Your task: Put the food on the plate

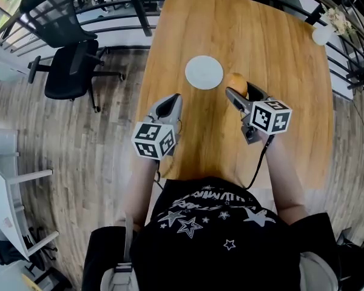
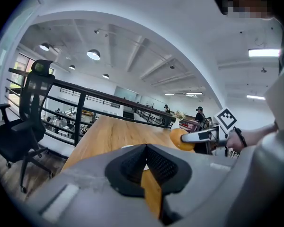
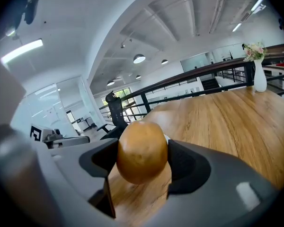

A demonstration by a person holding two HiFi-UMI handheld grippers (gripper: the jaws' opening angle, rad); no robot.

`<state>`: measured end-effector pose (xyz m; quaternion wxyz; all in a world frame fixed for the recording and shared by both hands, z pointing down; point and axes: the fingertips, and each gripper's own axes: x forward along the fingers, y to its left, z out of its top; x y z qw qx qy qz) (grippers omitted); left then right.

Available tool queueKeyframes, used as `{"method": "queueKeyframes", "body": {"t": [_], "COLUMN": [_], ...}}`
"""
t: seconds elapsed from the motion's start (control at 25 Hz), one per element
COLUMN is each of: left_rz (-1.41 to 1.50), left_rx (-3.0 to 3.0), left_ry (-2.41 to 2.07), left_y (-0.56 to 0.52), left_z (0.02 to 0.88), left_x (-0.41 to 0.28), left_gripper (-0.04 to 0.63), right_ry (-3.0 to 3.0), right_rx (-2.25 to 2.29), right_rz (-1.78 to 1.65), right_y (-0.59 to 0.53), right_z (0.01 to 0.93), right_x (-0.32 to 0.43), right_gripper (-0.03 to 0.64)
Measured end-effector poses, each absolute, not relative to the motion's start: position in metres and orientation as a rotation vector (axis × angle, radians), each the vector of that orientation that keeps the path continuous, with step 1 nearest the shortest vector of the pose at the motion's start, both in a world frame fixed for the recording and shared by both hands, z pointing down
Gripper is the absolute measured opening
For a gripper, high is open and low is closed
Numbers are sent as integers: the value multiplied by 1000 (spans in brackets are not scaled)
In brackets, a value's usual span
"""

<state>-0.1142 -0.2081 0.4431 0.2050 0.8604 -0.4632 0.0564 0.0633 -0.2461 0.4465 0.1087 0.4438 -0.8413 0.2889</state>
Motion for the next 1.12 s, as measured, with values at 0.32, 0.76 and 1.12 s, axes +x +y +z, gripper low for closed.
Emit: {"method": "queueKeyframes", "body": {"t": [0.32, 0.76, 1.12], "left_rz": [159, 180, 195], "left_rx": [2365, 2332, 2316], "left_ry": [-1283, -1254, -1240], "left_y": [-240, -267, -281], "left_z": [453, 481, 494], "left_x": [-125, -133, -133], "left_gripper": [2, 2, 2], "right_ry": [-2386, -2293, -2262], "right_rx": [1282, 1238, 1193], "right_rz": [714, 631, 567], "right_y": [-280, -312, -333], "right_z": [476, 516, 536], "right_x": [41, 13, 3], "right_gripper": [330, 330, 330]}}
